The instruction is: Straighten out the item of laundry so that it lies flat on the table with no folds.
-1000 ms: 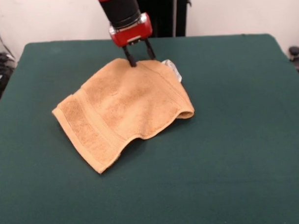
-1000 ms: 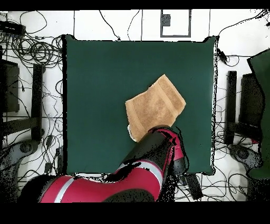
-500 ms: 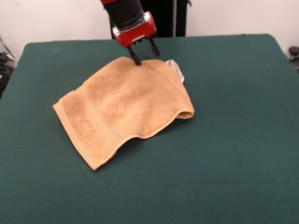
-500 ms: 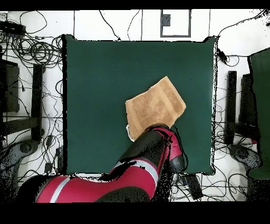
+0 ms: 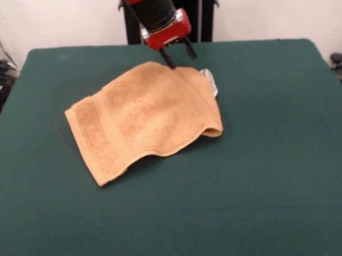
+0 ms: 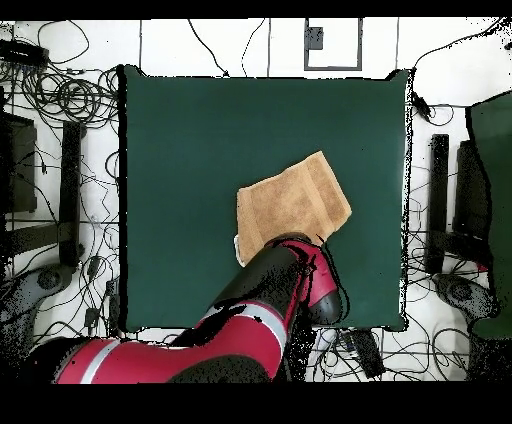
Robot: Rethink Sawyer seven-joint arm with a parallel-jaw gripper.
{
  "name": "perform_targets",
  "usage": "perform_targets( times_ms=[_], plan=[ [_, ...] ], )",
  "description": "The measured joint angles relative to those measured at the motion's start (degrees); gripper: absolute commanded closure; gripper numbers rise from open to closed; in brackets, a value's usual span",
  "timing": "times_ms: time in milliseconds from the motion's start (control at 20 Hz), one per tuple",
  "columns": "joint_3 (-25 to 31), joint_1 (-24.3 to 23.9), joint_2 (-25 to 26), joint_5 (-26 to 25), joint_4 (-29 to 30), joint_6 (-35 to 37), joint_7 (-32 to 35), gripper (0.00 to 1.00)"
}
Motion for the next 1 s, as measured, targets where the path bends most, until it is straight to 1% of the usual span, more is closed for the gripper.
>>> perform_targets(
  times_ms=[300,450,650,700,850,900,1000],
  plan=[
    [0.01,0.79,0.01,0.01,0.2,-2.83,3.98,0.0],
    [0.0,0.94,0.01,0.01,0.33,-3.78,4.22,0.0],
    [0.0,0.92,-0.14,1.87,0.4,-3.31,4.21,0.0],
    [0.02,0.51,-0.81,5.46,0.42,-1.21,4.01,0.0],
    [0.01,-0.21,-2.17,9.44,0.48,1.77,2.94,0.0],
    [-0.01,-0.84,-3.42,12.3,0.51,4.11,1.4,0.0],
    [-0.01,-1.73,-5.27,15.95,0.55,7.04,-1.74,0.0]
  ],
)
